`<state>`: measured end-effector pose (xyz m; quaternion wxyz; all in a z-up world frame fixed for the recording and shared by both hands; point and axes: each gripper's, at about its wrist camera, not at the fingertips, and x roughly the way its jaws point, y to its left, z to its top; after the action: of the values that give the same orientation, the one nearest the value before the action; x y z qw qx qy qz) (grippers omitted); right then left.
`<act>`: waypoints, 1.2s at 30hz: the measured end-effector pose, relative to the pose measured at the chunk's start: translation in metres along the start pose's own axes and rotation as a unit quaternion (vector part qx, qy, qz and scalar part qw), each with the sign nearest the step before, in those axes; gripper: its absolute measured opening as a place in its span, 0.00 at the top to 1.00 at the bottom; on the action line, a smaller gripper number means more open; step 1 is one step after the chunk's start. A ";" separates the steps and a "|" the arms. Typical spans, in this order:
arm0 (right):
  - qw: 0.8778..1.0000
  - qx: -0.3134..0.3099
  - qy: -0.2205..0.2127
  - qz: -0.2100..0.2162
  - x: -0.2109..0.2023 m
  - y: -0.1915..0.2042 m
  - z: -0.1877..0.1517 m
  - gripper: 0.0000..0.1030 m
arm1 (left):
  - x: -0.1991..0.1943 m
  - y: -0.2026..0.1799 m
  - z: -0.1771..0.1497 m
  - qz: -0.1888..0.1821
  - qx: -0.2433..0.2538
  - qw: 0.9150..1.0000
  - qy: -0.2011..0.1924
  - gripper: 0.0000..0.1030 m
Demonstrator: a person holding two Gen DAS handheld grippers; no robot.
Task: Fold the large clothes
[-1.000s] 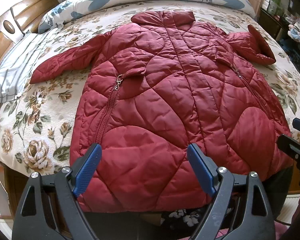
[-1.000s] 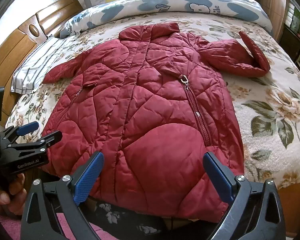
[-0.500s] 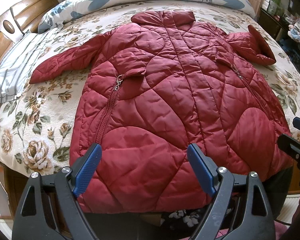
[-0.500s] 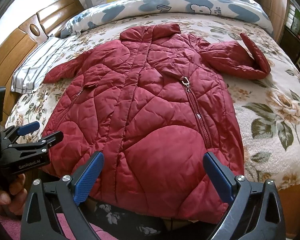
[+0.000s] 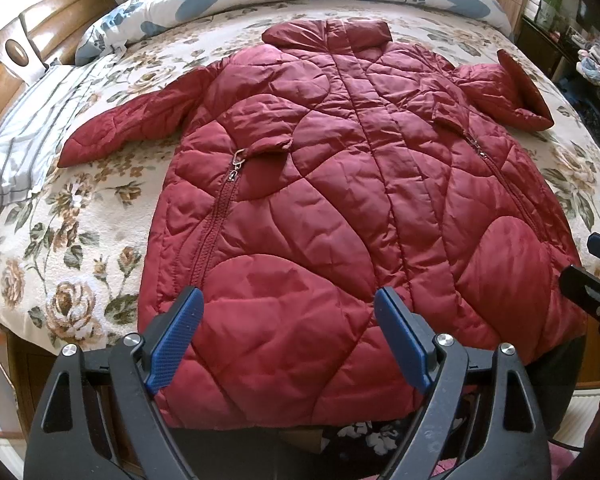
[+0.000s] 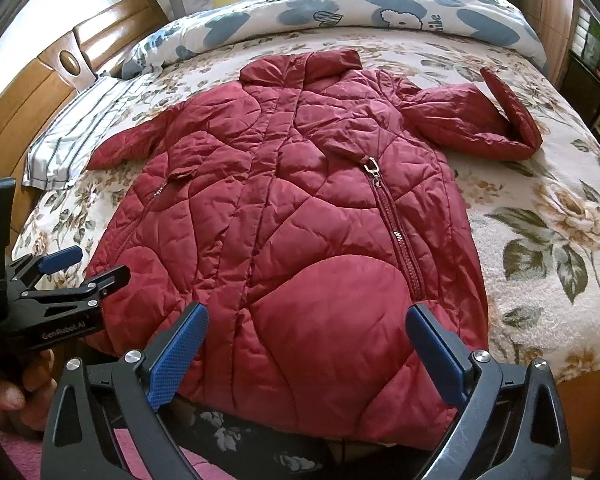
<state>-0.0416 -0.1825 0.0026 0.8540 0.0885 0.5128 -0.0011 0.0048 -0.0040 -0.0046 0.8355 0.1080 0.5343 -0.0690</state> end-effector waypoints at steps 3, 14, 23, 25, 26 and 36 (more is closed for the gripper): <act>1.000 -0.001 0.000 -0.002 0.000 -0.002 -0.001 0.03 | 0.002 0.003 -0.001 -0.001 0.000 1.000 0.003 0.15; 1.000 0.001 -0.017 -0.011 0.004 -0.014 0.007 0.03 | 0.012 0.017 0.006 -0.010 -0.021 1.000 0.002 0.15; 0.997 0.009 -0.065 -0.029 0.005 -0.038 0.029 0.03 | 0.027 0.029 0.022 -0.052 -0.046 0.998 0.008 0.15; 0.997 0.011 -0.070 -0.039 0.004 -0.047 0.036 0.03 | 0.030 0.032 0.027 -0.052 -0.052 0.997 0.011 0.15; 0.996 0.015 -0.075 -0.040 0.004 -0.053 0.040 0.03 | 0.032 0.033 0.030 -0.048 -0.052 0.997 0.014 0.15; 0.991 0.079 -0.086 -0.058 0.021 -0.127 0.084 0.04 | 0.048 0.044 0.066 -0.054 -0.072 0.996 -0.004 0.15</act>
<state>0.0301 -0.3183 0.0036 0.8835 0.1256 0.4404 -0.0989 0.0935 0.0216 -0.0165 0.8384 0.0179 0.5395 -0.0757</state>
